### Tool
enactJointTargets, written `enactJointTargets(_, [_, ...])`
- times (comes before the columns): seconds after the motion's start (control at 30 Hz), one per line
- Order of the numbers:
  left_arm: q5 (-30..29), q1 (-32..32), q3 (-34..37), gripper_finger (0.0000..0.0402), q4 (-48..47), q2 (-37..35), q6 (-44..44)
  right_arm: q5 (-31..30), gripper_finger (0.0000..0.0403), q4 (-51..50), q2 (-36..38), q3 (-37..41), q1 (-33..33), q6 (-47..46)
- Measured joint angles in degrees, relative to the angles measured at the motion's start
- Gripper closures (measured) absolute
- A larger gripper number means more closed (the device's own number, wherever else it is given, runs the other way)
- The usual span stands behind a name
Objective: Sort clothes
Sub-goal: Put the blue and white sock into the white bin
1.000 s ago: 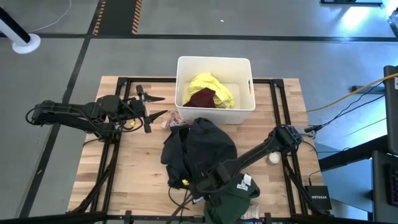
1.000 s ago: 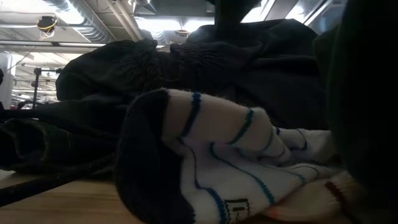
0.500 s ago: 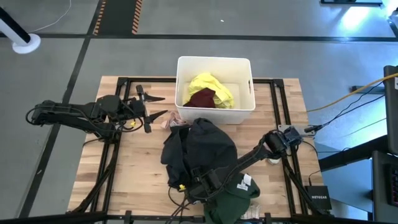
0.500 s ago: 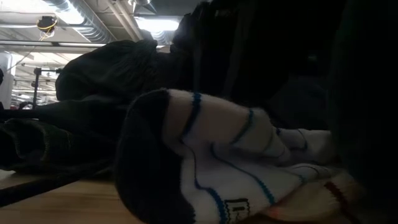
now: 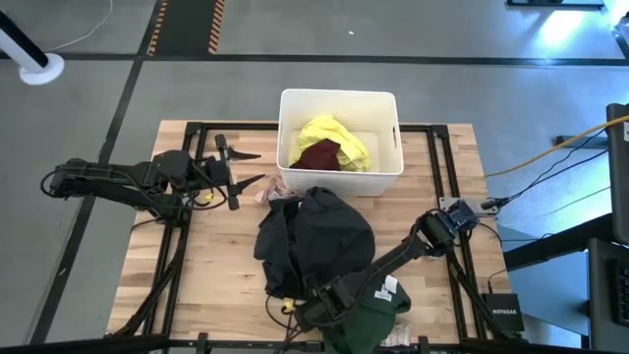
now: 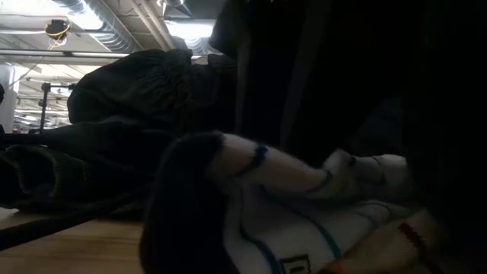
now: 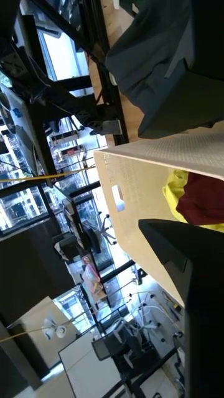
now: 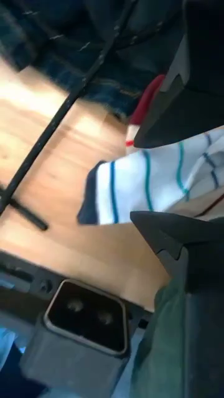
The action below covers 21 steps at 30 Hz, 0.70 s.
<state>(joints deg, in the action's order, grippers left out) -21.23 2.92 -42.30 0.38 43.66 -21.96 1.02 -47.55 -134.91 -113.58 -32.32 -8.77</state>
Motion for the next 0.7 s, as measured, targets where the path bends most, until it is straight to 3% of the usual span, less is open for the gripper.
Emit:
enactJointTargets(0.4, [0.0,0.0,0.0,0.0183,-0.3,0.0,-1.0,-1.0,0.0224,0.8,0.0,2.1,-0.3,0.5])
enactJointTargets(0.53, [0.0,0.0,0.0,0.0183,-0.2,0.0,-1.0,-0.1,0.0274,0.7,0.0,2.8,-0.3,0.0])
enactJointTargets(0.7, [0.0,0.0,0.0,0.0183,-1.7,0.0,-0.8,-0.3,0.0375,0.6,0.0,2.9,-0.3,-0.3])
